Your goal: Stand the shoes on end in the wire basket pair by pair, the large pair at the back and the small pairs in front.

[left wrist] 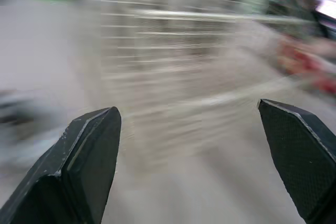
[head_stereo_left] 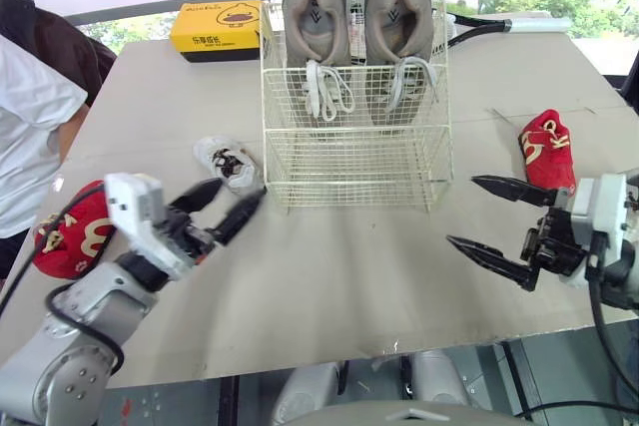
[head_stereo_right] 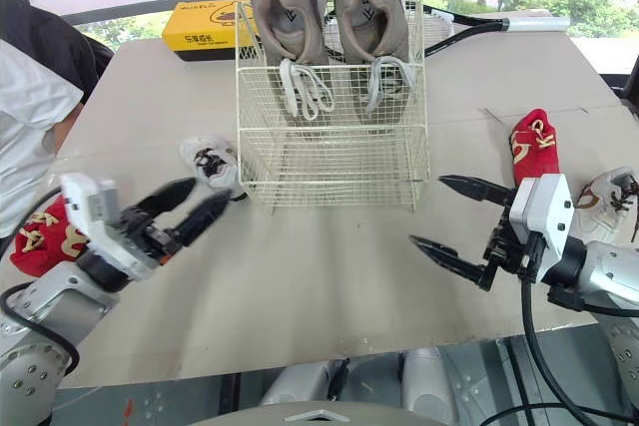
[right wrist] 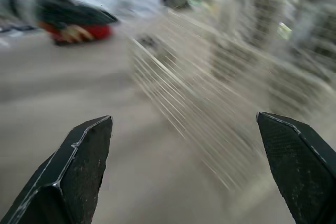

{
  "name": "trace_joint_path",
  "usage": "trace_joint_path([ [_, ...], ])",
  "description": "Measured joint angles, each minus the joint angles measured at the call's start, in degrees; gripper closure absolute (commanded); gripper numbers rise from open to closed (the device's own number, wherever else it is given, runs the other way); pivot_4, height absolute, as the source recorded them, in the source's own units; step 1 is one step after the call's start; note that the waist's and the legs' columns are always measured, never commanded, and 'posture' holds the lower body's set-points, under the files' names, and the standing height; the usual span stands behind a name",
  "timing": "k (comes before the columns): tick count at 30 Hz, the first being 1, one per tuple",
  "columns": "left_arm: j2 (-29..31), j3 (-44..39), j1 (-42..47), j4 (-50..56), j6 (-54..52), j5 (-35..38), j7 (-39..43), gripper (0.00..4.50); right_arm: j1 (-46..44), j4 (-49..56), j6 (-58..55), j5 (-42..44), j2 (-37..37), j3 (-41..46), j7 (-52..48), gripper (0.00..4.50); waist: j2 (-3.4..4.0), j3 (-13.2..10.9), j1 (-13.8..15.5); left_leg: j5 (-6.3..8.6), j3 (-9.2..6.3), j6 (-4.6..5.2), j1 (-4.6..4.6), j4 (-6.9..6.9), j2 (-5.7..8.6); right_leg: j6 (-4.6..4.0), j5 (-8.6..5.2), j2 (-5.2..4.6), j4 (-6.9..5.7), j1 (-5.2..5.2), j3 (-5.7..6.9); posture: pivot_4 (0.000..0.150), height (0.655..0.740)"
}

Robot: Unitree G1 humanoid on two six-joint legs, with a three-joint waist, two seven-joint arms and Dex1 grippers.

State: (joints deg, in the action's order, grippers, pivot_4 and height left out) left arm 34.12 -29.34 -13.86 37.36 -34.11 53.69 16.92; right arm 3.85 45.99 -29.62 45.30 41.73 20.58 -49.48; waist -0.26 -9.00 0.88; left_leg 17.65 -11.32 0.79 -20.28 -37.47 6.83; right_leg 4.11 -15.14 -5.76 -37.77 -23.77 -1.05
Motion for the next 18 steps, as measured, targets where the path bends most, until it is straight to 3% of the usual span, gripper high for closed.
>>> trace_joint_path([
  [5,-3.6,2.8,1.6,0.1,-3.4,-10.4,-15.0,0.0,-4.5,0.1,0.9,1.9,1.2,-2.5,-1.2,0.26,-0.36,0.1,1.3,0.02,0.02,0.03,0.03,-0.05,0.03,0.07,0.07,-0.02,0.05,0.11,0.03,0.15,0.74],
  [11,-9.0,14.8,8.6,-0.9,-4.5,-18.1,-18.6,0.0,-6.2,-3.1,1.4,4.3,3.6,-2.2,-4.0,0.26,-0.54,0.1,1.9,0.02,0.04,0.04,0.0,-0.09,0.06,0.09,0.09,-0.05,0.05,0.11,0.1,0.15,0.74],
  [18,-13.8,19.0,14.3,-3.9,-4.8,-23.5,-21.6,0.0,-6.5,-6.3,2.8,3.1,4.9,-2.0,-5.2,0.26,-0.56,0.1,1.4,0.02,0.11,0.04,0.02,-0.09,0.02,0.09,0.09,-0.01,0.04,0.09,0.13,0.15,0.74],
])
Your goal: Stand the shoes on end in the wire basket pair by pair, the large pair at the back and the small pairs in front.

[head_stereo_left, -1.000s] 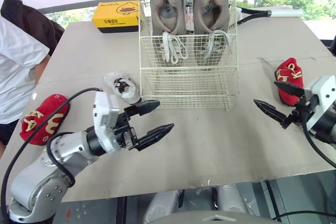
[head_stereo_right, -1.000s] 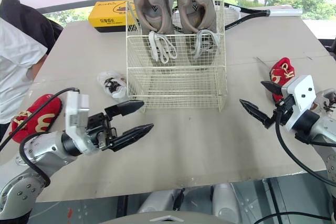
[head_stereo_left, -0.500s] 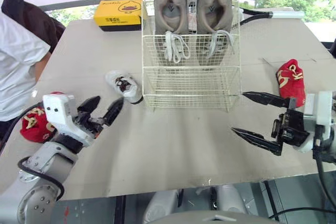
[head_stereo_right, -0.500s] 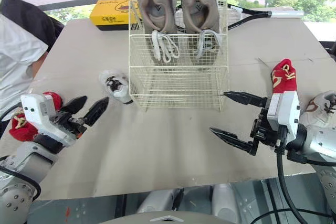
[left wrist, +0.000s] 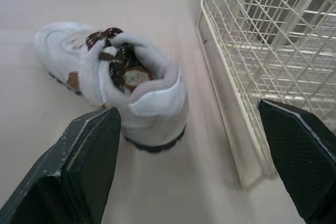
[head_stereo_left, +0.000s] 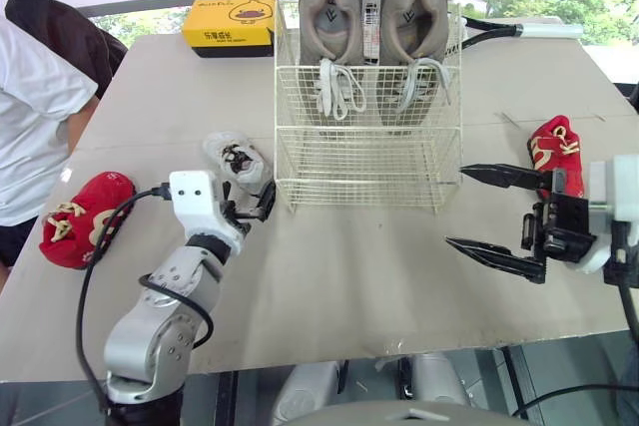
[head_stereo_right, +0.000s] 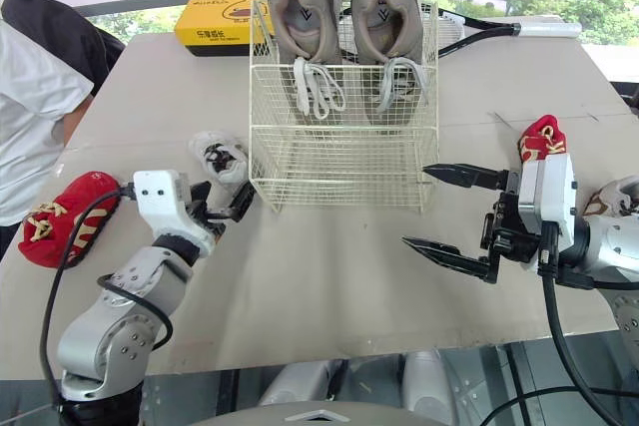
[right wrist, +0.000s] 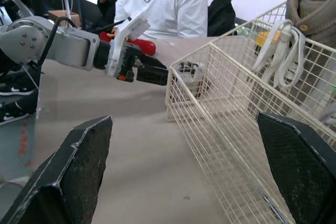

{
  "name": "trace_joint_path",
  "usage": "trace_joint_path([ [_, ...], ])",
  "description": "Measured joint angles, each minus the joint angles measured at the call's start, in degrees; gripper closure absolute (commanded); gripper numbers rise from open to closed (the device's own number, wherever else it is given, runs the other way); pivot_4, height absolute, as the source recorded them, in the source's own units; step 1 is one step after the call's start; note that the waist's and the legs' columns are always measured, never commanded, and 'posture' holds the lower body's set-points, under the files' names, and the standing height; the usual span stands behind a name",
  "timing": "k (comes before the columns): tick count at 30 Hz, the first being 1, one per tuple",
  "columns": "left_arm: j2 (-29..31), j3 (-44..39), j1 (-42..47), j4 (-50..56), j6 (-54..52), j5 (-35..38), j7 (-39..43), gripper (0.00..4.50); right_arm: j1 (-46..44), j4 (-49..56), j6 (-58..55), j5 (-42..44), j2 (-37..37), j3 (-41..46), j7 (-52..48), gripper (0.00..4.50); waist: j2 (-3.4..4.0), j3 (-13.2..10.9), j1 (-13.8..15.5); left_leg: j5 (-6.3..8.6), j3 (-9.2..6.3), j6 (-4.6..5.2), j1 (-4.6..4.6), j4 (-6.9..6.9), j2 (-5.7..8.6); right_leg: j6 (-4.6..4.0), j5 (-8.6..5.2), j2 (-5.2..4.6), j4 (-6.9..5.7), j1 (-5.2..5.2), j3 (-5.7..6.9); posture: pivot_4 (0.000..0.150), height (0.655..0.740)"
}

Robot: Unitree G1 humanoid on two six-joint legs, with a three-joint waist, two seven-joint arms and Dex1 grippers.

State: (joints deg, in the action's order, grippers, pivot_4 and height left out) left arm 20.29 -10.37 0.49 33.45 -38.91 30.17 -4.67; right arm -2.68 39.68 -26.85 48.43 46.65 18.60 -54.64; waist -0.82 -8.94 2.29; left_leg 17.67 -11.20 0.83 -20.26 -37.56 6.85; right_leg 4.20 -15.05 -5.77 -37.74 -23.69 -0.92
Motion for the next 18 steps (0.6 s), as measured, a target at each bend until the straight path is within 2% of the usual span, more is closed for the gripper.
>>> trace_joint_path([
  [3,-3.3,2.5,5.3,-5.6,0.4,-6.2,-4.1,0.0,0.0,-0.2,0.4,-0.1,0.4,0.5,-0.1,0.26,-0.03,0.0,0.3,0.0,-0.01,0.0,-0.13,-0.26,0.01,0.05,0.03,-0.03,-0.04,0.02,0.05,0.15,0.74],
  [8,-7.6,6.6,9.1,-14.5,2.4,-12.9,-6.3,0.0,0.7,-0.1,0.5,0.0,1.4,2.3,0.1,0.26,-0.04,0.0,0.3,0.08,-0.01,0.13,-0.4,-0.81,0.05,0.18,0.11,0.0,-0.07,0.0,0.08,0.15,0.74],
  [9,-8.6,6.6,9.8,-16.2,3.2,-13.9,-6.5,0.53,0.8,0.0,0.5,0.1,1.5,2.6,0.2,0.17,-0.04,0.0,0.2,0.08,0.01,0.14,-0.4,-0.83,0.05,0.2,0.11,-0.01,-0.08,0.0,0.08,0.15,0.74],
  [14,-11.8,6.3,11.4,-19.6,9.1,-17.5,-6.8,2.52,0.3,1.9,-0.5,1.7,2.0,2.7,2.7,0.17,-0.05,0.0,0.1,0.08,-0.01,0.14,-0.4,-0.84,0.05,0.2,0.12,-0.02,-0.13,0.0,0.05,0.15,0.74],
  [15,-11.8,6.3,11.4,-19.8,10.3,-18.2,-6.5,2.77,-0.5,2.2,-0.7,2.2,2.2,2.7,3.4,0.17,-0.06,0.0,0.0,0.08,-0.01,0.13,-0.4,-0.84,0.05,0.21,0.12,-0.02,-0.13,-0.01,0.05,0.15,0.74],
  [18,-11.8,6.2,11.3,-19.9,13.3,-19.7,-5.7,3.13,-2.6,2.7,-1.5,3.5,2.3,2.3,5.1,0.17,-0.06,0.0,0.1,0.08,0.0,0.14,-0.42,-0.85,0.05,0.22,0.13,-0.02,-0.12,0.0,0.06,0.15,0.74],
])
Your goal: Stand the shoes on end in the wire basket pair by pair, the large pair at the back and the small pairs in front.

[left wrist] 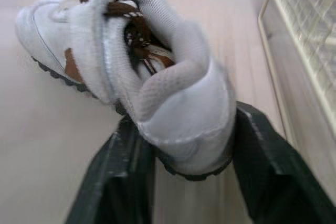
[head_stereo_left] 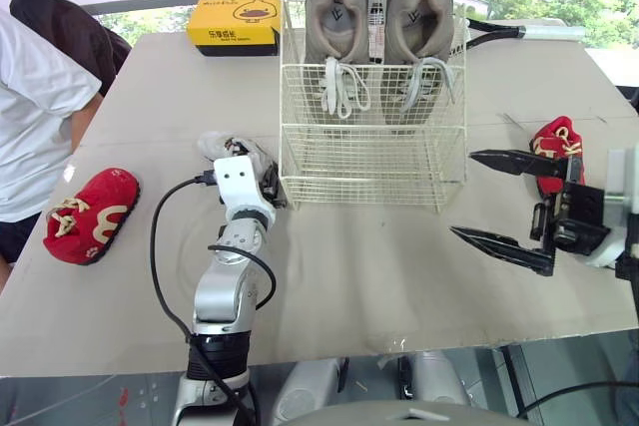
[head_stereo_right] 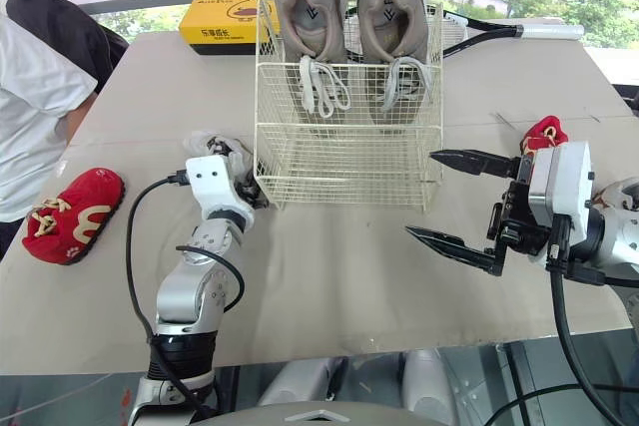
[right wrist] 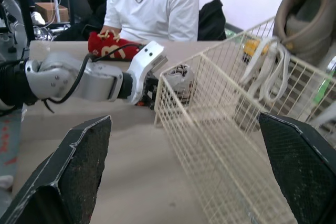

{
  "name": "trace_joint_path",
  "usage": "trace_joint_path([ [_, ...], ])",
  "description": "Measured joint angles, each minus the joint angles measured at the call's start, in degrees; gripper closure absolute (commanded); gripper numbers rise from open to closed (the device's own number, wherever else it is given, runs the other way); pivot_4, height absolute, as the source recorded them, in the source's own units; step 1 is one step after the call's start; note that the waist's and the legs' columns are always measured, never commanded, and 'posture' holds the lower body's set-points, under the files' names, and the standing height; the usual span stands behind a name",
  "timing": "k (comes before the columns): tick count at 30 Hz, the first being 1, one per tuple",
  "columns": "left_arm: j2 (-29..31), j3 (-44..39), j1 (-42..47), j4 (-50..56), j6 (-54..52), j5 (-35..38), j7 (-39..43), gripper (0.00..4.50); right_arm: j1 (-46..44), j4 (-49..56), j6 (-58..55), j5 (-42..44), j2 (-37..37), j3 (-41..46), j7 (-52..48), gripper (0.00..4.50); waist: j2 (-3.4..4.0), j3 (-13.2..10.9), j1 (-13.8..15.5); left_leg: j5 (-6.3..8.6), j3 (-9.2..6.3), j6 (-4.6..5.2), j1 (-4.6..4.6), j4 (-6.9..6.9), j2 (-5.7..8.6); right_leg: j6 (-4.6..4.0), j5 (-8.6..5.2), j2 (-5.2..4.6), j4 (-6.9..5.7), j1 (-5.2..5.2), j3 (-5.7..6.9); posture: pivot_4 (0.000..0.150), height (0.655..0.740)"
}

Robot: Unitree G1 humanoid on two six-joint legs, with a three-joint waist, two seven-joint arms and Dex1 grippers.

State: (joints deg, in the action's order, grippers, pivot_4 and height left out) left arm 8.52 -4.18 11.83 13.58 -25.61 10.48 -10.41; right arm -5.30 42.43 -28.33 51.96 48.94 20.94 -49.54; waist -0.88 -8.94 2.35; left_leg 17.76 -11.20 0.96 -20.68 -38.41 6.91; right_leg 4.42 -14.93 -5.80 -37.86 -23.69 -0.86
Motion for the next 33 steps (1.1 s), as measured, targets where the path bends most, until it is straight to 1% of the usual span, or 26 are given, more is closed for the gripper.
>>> trace_joint_path([
  [4,0.6,-0.6,-1.5,0.5,5.3,-2.2,0.9,3.44,-3.1,0.2,-0.8,1.4,0.0,-1.5,1.6,0.17,-0.02,0.0,-0.1,0.0,0.01,0.0,0.0,0.0,0.0,0.0,0.0,0.0,0.02,-0.01,0.0,0.15,0.74],
  [7,2.8,-2.8,-3.8,0.6,15.6,-4.3,3.0,3.51,-6.4,-0.7,-1.7,1.6,0.0,-3.9,2.6,0.17,-0.04,0.0,-0.2,0.0,0.01,0.0,-0.02,0.0,-0.01,0.0,0.0,0.01,0.01,-0.05,0.01,0.15,0.74],
  [9,4.0,-4.6,-4.2,1.5,18.3,-3.2,5.2,3.51,-8.3,-1.4,-2.1,1.9,-0.1,-4.7,3.2,0.17,-0.04,0.0,-0.2,0.0,0.01,0.0,-0.03,0.0,-0.01,0.0,0.01,0.0,0.0,-0.06,0.02,0.15,0.74],
  [10,5.0,-6.4,-4.4,2.6,20.1,-1.1,7.6,3.51,-10.0,-2.1,-2.8,2.4,-0.1,-5.2,3.9,0.17,-0.04,0.0,-0.1,0.0,0.0,0.0,-0.04,0.01,-0.01,-0.01,0.01,-0.03,0.01,-0.05,0.01,0.15,0.74],
  [11,7.8,-9.6,-5.3,5.2,21.9,6.3,14.7,3.51,-14.2,-4.2,-4.1,3.4,-0.8,-6.4,6.0,0.17,-0.05,0.0,-0.2,0.01,0.0,0.01,-0.07,0.0,-0.01,-0.02,0.01,-0.03,0.01,-0.07,0.02,0.15,0.74],
  [14,14.9,-12.8,-5.0,9.8,22.8,18.9,28.4,3.51,-20.0,-7.7,-5.5,4.5,-1.2,-6.8,8.1,0.17,-0.07,0.0,-0.1,0.01,-0.08,0.01,-0.17,0.01,0.0,-0.04,0.02,-0.08,0.02,-0.1,0.1,0.15,0.74],
  [15,19.3,-14.6,-4.4,11.9,21.9,26.0,35.1,3.51,-22.5,-9.4,-6.3,5.2,-0.7,-6.8,8.0,0.17,-0.06,0.0,-0.1,0.01,-0.08,0.02,-0.2,0.01,0.0,-0.04,0.02,-0.11,0.02,-0.12,0.12,0.15,0.74],
  [17,26.3,-17.9,-2.6,14.0,18.6,35.9,44.8,3.51,-26.0,-11.7,-7.9,6.4,1.7,-6.7,6.6,0.17,0.0,-0.1,-0.1,0.01,-0.07,0.03,-0.2,0.05,0.0,-0.04,0.02,-0.11,0.08,-0.11,0.13,0.15,0.74],
  [18,31.0,-19.0,-2.4,14.4,16.3,40.4,50.7,3.51,-28.0,-12.9,-9.5,6.6,4.9,-6.7,5.9,0.17,0.11,-0.1,-0.2,0.03,-0.04,0.06,-0.2,0.07,0.0,-0.04,0.02,-0.1,0.11,-0.12,0.14,0.15,0.74],
  [19,33.2,-19.5,-2.4,14.4,15.0,42.3,54.2,3.51,-29.4,-13.8,-10.6,6.6,6.7,-6.7,5.5,0.17,0.27,-0.2,-0.3,0.05,0.05,0.1,-0.14,0.09,0.02,-0.04,0.01,-0.1,0.12,-0.11,0.16,0.15,0.74],
  [20,37.2,-19.7,-2.2,14.2,12.5,45.2,60.2,3.51,-32.5,-16.0,-12.4,6.5,9.6,-6.6,4.9,0.17,0.38,-0.2,-0.5,0.07,0.06,0.13,-0.13,0.14,0.04,-0.04,0.01,-0.09,0.2,-0.11,0.16,0.15,0.74],
  [21,39.0,-19.6,-1.7,13.9,11.0,46.5,63.8,3.51,-34.4,-17.4,-13.3,6.6,10.8,-6.6,4.5,0.17,0.39,-0.3,-0.7,0.07,0.06,0.13,-0.14,0.13,0.03,-0.04,0.01,-0.09,0.19,-0.11,0.18,0.15,0.74],
  [23,44.8,-17.1,1.6,10.2,9.6,46.9,76.7,3.51,-41.9,-22.2,-18.8,9.5,14.0,-8.5,0.9,0.17,0.49,-0.4,-1.3,0.07,-0.01,0.13,-0.19,0.17,0.01,-0.04,0.01,-0.08,0.23,-0.12,0.3,0.15,0.74],
  [24,45.8,-15.9,3.4,9.0,9.8,46.5,80.5,3.51,-44.1,-23.0,-20.5,10.2,14.5,-9.2,-0.1,0.17,0.54,-0.4,-1.6,0.07,0.01,0.13,-0.15,0.14,0.0,-0.04,0.01,-0.08,0.2,-0.1,0.31,0.15,0.74],
  [26,46.7,-11.2,10.2,5.0,11.2,43.6,89.6,3.51,-50.1,-25.2,-25.6,12.3,15.1,-12.2,-3.3,0.17,0.56,-0.4,-1.8,0.07,0.02,0.13,-0.18,0.15,-0.04,-0.04,0.01,-0.07,0.21,-0.1,0.34,0.15,0.74],
  [27,46.3,-7.0,15.6,1.6,13.0,40.7,94.9,3.51,-53.3,-26.1,-28.6,12.6,15.2,-15.4,-5.6,0.17,0.55,-0.4,-1.9,0.07,0.05,0.13,-0.18,0.12,-0.04,-0.04,0.01,-0.07,0.2,-0.09,0.35,0.15,0.74],
  [29,45.4,-1.2,21.7,-2.3,16.4,37.6,100.1,3.51,-56.4,-26.1,-32.4,12.5,15.0,-20.0,-9.0,0.17,0.52,-0.4,-2.3,0.08,0.05,0.16,-0.23,0.07,-0.04,-0.03,0.02,-0.08,0.21,-0.1,0.32,0.15,0.74],
  [30,45.5,1.8,24.4,-4.2,18.0,36.4,101.3,3.51,-57.8,-26.1,-33.9,12.2,14.8,-22.2,-10.5,0.17,0.51,-0.4,-2.4,0.09,0.04,0.17,-0.27,0.05,-0.03,-0.03,0.02,-0.09,0.23,-0.11,0.33,0.15,0.74],
  [32,45.6,10.5,30.8,-8.3,23.5,34.3,102.5,3.51,-63.2,-27.5,-39.0,11.2,10.7,-28.2,-12.6,0.17,0.51,-0.4,-3.1,0.09,0.06,0.17,-0.4,0.01,-0.03,-0.01,0.03,-0.11,0.21,-0.25,0.24,0.15,0.74],
  [33,45.6,15.3,34.1,-9.9,26.7,33.4,102.6,3.51,-66.4,-29.0,-41.9,11.0,7.6,-30.9,-12.7,0.17,0.49,-0.4,-3.5,0.09,0.13,0.17,-0.48,0.0,-0.03,-0.01,0.03,-0.11,0.15,-0.41,0.12,0.15,0.74],
])
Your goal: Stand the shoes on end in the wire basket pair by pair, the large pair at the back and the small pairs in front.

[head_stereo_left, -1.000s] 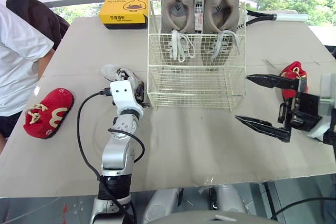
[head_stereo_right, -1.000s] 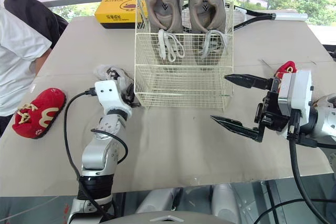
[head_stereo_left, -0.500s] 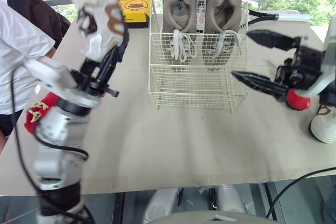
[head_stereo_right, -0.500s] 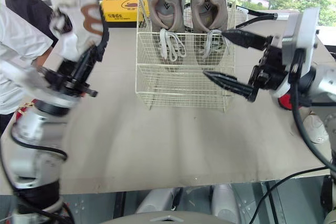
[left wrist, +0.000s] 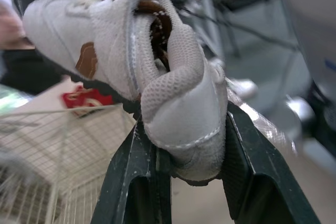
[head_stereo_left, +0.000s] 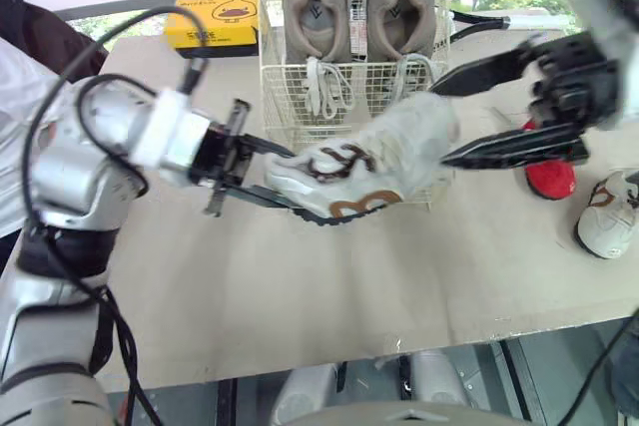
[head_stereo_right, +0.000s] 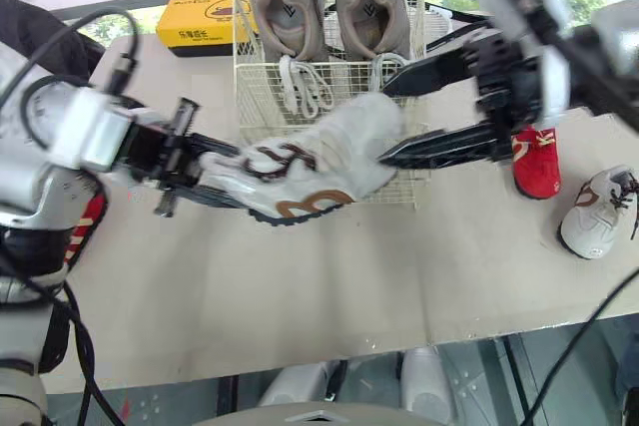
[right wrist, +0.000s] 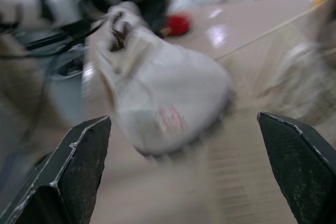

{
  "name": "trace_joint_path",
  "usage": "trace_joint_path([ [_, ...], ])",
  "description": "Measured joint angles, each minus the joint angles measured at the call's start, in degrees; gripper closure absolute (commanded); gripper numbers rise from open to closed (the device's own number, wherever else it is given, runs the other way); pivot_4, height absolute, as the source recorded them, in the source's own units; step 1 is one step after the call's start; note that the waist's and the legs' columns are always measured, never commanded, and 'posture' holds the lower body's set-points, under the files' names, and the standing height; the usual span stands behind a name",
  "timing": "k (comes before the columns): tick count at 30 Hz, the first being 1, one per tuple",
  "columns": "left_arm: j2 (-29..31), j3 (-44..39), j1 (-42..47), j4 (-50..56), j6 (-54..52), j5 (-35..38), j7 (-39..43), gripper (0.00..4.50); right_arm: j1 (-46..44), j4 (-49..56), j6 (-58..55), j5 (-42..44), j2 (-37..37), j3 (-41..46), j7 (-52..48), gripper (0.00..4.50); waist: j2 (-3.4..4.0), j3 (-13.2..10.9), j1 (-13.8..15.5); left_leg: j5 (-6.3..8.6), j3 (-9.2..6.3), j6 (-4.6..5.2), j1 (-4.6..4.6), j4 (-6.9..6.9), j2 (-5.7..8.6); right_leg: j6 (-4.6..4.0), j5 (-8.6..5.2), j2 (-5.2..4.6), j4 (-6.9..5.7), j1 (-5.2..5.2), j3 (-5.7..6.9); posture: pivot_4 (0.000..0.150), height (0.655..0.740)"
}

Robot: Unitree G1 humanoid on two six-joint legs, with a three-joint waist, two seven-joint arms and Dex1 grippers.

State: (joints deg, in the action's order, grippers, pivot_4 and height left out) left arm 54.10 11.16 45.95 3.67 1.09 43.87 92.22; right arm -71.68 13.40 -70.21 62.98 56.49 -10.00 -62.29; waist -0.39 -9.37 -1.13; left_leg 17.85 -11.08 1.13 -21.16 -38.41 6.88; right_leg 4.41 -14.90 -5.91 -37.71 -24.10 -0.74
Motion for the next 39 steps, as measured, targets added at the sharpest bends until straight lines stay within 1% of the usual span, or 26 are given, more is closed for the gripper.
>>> trace_joint_path([
  [2,-0.1,5.9,4.0,-1.4,4.7,-1.1,0.0,3.51,-3.5,-2.0,-3.4,-0.4,-3.4,-2.9,-0.4,0.17,-0.02,0.0,-0.3,0.0,-0.03,0.0,-0.29,-0.06,0.0,0.0,0.0,-0.01,-0.13,-0.34,-0.14,0.15,0.74],
  [3,0.1,10.2,6.7,-3.3,8.3,-1.7,0.0,3.51,-5.3,-3.4,-5.4,-1.2,-4.9,-4.4,-1.4,0.17,-0.02,0.0,-0.3,-0.01,-0.09,-0.01,-0.79,-0.27,0.0,0.0,0.0,-0.01,-0.27,-0.82,-0.08,0.15,0.74],
  [4,0.2,12.8,8.0,-5.0,10.5,-2.2,0.0,3.51,-6.1,-4.4,-6.8,-1.8,-5.6,-5.4,-1.9,0.17,-0.01,0.0,-0.6,-0.01,-0.13,-0.02,-1.12,-0.75,0.0,0.0,0.0,0.0,-0.38,-1.06,0.0,0.15,0.74],
  [6,0.3,15.7,9.5,-7.0,12.9,-2.5,0.0,3.51,-6.7,-5.5,-7.7,-3.3,-6.2,-6.8,-2.5,0.17,-0.01,0.0,-0.8,-0.01,-0.12,-0.02,-1.54,-1.01,0.0,0.0,0.0,-0.01,-0.85,-1.37,0.09,0.15,0.74],
  [7,0.2,18.3,11.7,-8.7,14.8,-3.1,0.0,3.51,-7.3,-5.5,-7.8,-5.4,-6.6,-9.5,-3.3,0.17,-0.03,0.0,-1.0,-0.01,-0.12,-0.02,-1.81,-1.22,0.08,0.0,0.0,-0.09,-1.03,-1.65,0.14,0.15,0.74],
  [9,0.1,21.5,15.0,-10.4,18.4,-3.3,0.0,3.51,-7.0,-4.1,-7.1,-9.1,-6.1,-15.0,-6.9,0.17,-0.02,0.0,-1.2,0.02,-0.14,0.04,-2.02,-1.67,0.14,0.0,0.0,-0.15,-1.12,-1.72,0.21,0.15,0.74],
  [12,0.4,24.2,16.7,-12.2,21.4,-3.7,0.0,3.51,-7.1,-3.1,-6.2,-11.5,-5.2,-18.0,-10.1,0.17,-0.03,0.0,-1.2,0.03,-0.14,0.06,-2.07,-1.73,0.19,0.0,0.0,-0.2,-1.12,-1.76,0.24,0.15,0.74],
  [13,0.5,25.7,17.1,-13.3,23.5,-4.0,0.0,3.52,-6.9,-3.2,-5.2,-13.8,-5.2,-20.4,-11.5,0.68,-0.02,0.0,-1.3,0.03,-0.11,0.07,-2.11,-1.73,0.2,0.01,0.0,-0.2,-1.12,-1.81,0.27,0.15,0.74],
  [14,0.5,25.8,17.1,-13.5,23.7,-4.1,0.0,3.52,-6.9,-3.2,-5.0,-14.2,-5.3,-20.6,-11.5,0.86,-0.03,0.0,-1.3,0.03,-0.11,0.07,-2.1,-1.75,0.2,0.01,0.0,-0.2,-1.11,-1.81,0.28,0.15,0.74],
  [16,0.7,27.8,18.5,-15.0,26.3,-5.2,0.0,3.52,-6.9,-3.9,-2.3,-19.0,-6.1,-24.7,-13.1,1.69,-0.02,0.0,-1.2,0.03,-0.11,0.06,-2.1,-1.79,0.21,0.02,0.01,-0.19,-1.28,-1.93,0.31,0.15,0.74],
  [19,0.6,29.0,19.4,-15.7,29.0,-5.5,0.0,3.52,-7.1,-5.0,0.6,-22.9,-6.3,-26.7,-15.7,3.01,-0.02,0.0,-1.2,0.03,-0.11,0.06,-2.04,-1.83,0.25,0.15,0.11,-0.18,-1.39,-1.92,0.26,0.15,0.74],
  [20,0.4,29.2,19.6,-15.9,29.4,-5.5,0.0,3.52,-7.2,-5.3,1.4,-24.1,-6.3,-27.2,-16.7,3.54,-0.02,0.0,-1.2,0.03,-0.1,0.06,-2.02,-1.84,0.29,0.19,0.14,-0.18,-1.39,-1.92,0.25,0.15,0.74],
  [22,0.3,29.0,19.5,-16.1,28.7,-5.3,0.0,2.58,-7.2,-5.3,2.5,-25.5,-6.3,-27.2,-17.8,4.23,-0.02,0.0,-1.2,0.03,-0.08,0.07,-2.0,-1.9,0.39,0.26,0.18,-0.19,-1.39,-1.92,0.26,0.15,0.74],
  [23,0.2,28.0,18.8,-16.2,27.4,-5.1,0.0,1.98,-7.0,-5.3,2.9,-26.1,-6.3,-26.8,-18.1,4.32,-0.02,0.0,-1.3,0.03,-0.07,0.07,-1.98,-1.91,0.41,0.27,0.18,-0.19,-1.39,-1.92,0.22,0.15,0.74],
  [24,0.2,27.2,18.3,-16.3,26.6,-4.9,0.0,1.72,-6.7,-5.4,3.0,-26.3,-6.2,-26.4,-18.2,4.32,-0.02,0.0,-1.3,0.03,-0.06,0.07,-1.96,-1.91,0.43,0.27,0.19,-0.18,-1.38,-1.92,0.19,0.15,0.74],
  [26,0.1,22.1,15.0,-15.3,19.1,-2.3,-1.4,0.88,-4.6,-5.3,2.8,-26.4,-6.1,-24.4,-18.2,4.32,-0.03,0.0,-1.4,0.03,-0.08,0.07,-1.94,-1.92,0.43,0.28,0.19,-0.14,-1.38,-1.93,0.19,0.15,0.74],
  [27,2.3,18.3,11.3,-11.5,8.4,2.1,-6.0,0.36,-2.2,-5.2,2.2,-25.4,-6.2,-21.3,-17.8,4.32,-0.03,0.0,-1.6,0.03,-0.09,0.07,-1.95,-1.91,0.43,0.28,0.18,-0.13,-1.4,-1.98,0.13,0.15,0.74],
  [28,3.7,16.2,9.5,-9.5,2.6,5.1,-8.7,0.0,-0.9,-5.2,1.5,-24.8,-6.1,-19.9,-17.2,4.32,-0.04,0.0,-1.7,0.03,-0.1,0.07,-1.94,-1.92,0.43,0.28,0.18,-0.14,-1.51,-1.99,0.04,0.15,0.74],
  [29,6.5,12.2,6.4,-6.0,-6.0,10.1,-13.4,0.0,1.6,-4.9,0.2,-23.2,-6.3,-16.9,-16.7,4.33,-0.05,0.0,-1.9,0.03,-0.12,0.07,-1.94,-1.91,0.43,0.28,0.18,-0.13,-1.8,-2.0,-0.01,0.15,0.74],
  [31,11.0,4.5,-0.2,-0.8,-17.6,17.0,-23.0,0.0,5.4,-3.9,-2.0,-20.1,-6.8,-11.3,-14.8,4.33,-0.05,0.0,-2.2,0.03,-0.06,0.07,-1.79,-1.87,0.48,0.29,0.18,-0.18,-2.0,-2.01,-0.08,0.15,0.74],
  [32,12.4,2.0,-2.9,0.4,-21.2,19.7,-26.4,0.0,6.7,-3.5,-2.6,-19.0,-7.3,-9.0,-13.8,4.33,-0.05,0.0,-2.3,0.03,-0.06,0.07,-1.72,-1.86,0.48,0.29,0.18,-0.17,-2.03,-2.0,-0.11,0.15,0.74],
  [34,17.1,-6.8,-15.0,3.4,-33.9,33.3,-36.1,0.0,11.4,-1.4,-4.8,-15.5,-10.9,0.1,-8.0,4.33,-0.06,0.0,-2.9,0.03,-0.05,0.07,-1.5,-1.77,0.49,0.28,0.18,-0.14,-2.07,-2.0,-0.29,0.15,0.74],
  [35,17.7,-11.2,-21.5,4.4,-39.2,40.8,-40.7,0.0,14.0,-0.4,-5.9,-14.1,-13.4,5.0,-4.0,4.33,-0.05,0.0,-2.9,0.03,-0.03,0.07,-1.41,-1.75,0.5,0.28,0.18,-0.11,-2.08,-2.0,-0.43,0.15,0.74],
  [36,17.5,-12.3,-23.6,4.9,-41.6,44.0,-42.8,0.0,15.2,-0.3,-6.3,-13.4,-14.2,7.0,-2.2,4.33,-0.03,0.0,-2.7,0.03,-0.04,0.07,-1.38,-1.79,0.55,0.28,0.17,-0.14,-2.05,-2.0,-0.47,0.15,0.74],
  [37,16.4,-16.8,-30.1,8.1,-43.7,49.9,-48.0,0.0,16.4,0.3,-7.3,-12.7,-18.1,10.4,2.8,4.33,-0.03,0.0,-2.6,0.03,-0.07,0.06,-1.34,-1.74,0.56,0.26,0.19,-0.14,-1.99,-1.99,-0.52,0.15,0.74],
  [39,12.4,-20.4,-36.9,15.2,-44.6,56.7,-55.2,0.0,17.9,1.5,-8.0,-11.1,-24.3,15.1,9.9,4.33,-0.03,0.0,-2.2,0.04,0.04,0.06,-1.13,-1.74,0.58,0.22,0.22,-0.18,-2.09,-1.87,-0.76,0.15,0.74],
])
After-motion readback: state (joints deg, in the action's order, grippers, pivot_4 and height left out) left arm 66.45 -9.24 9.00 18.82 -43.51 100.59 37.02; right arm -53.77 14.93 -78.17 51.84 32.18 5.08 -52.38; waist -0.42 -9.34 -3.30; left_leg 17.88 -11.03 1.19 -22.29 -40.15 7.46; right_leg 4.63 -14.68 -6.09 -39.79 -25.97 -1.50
